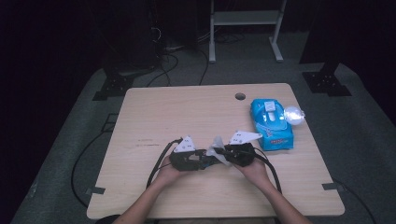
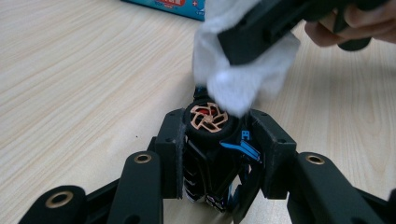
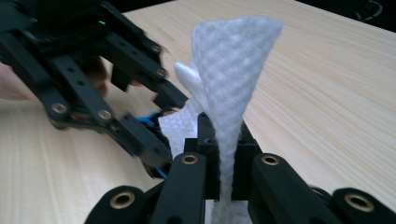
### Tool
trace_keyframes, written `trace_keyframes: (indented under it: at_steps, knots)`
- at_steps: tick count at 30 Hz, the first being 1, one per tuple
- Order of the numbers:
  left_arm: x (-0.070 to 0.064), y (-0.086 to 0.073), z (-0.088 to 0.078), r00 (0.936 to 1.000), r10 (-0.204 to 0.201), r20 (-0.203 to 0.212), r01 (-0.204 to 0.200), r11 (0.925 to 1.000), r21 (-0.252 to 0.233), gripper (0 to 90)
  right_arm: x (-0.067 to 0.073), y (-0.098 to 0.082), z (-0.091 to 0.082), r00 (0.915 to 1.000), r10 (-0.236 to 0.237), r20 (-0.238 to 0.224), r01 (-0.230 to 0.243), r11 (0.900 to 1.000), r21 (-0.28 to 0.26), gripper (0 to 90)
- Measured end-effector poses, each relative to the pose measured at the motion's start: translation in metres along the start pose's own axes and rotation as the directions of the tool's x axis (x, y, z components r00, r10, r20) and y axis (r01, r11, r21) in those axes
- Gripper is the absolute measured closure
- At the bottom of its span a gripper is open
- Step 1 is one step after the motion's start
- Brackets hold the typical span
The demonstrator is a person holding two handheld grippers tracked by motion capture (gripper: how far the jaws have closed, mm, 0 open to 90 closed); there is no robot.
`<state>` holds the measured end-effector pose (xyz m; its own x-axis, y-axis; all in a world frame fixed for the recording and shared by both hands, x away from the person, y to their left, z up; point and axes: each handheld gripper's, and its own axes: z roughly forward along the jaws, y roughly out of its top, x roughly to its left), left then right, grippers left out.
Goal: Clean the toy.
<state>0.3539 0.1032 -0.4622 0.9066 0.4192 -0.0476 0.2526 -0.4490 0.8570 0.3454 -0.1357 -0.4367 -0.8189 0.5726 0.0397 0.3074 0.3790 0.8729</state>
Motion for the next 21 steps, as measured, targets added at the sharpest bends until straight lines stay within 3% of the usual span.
trace_keyframes:
  at_steps: [8,10,16,21]
  knots:
    - [0.001,0.0,0.0,1.0,-0.006,-0.001,0.006,1.0,0.0,59.1,-0.032,-0.008,-0.028,0.9927,0.026,0.118,-0.028,1.0,0.011,85.7]
    - [0.002,0.001,0.001,1.0,-0.006,0.0,0.006,1.0,-0.001,59.1,-0.039,-0.012,-0.033,0.991,0.082,0.106,-0.083,0.997,0.0,85.7]
    - [0.001,0.002,0.003,1.0,0.003,-0.009,-0.003,1.0,0.002,59.2,-0.032,-0.009,-0.028,0.9943,0.079,0.072,-0.079,0.997,0.009,85.8]
    - [0.0,0.004,0.004,0.9995,0.021,-0.025,-0.021,0.9998,-0.001,59.4,-0.013,0.001,-0.003,0.9983,0.057,-0.01,-0.057,0.998,0.018,85.8]
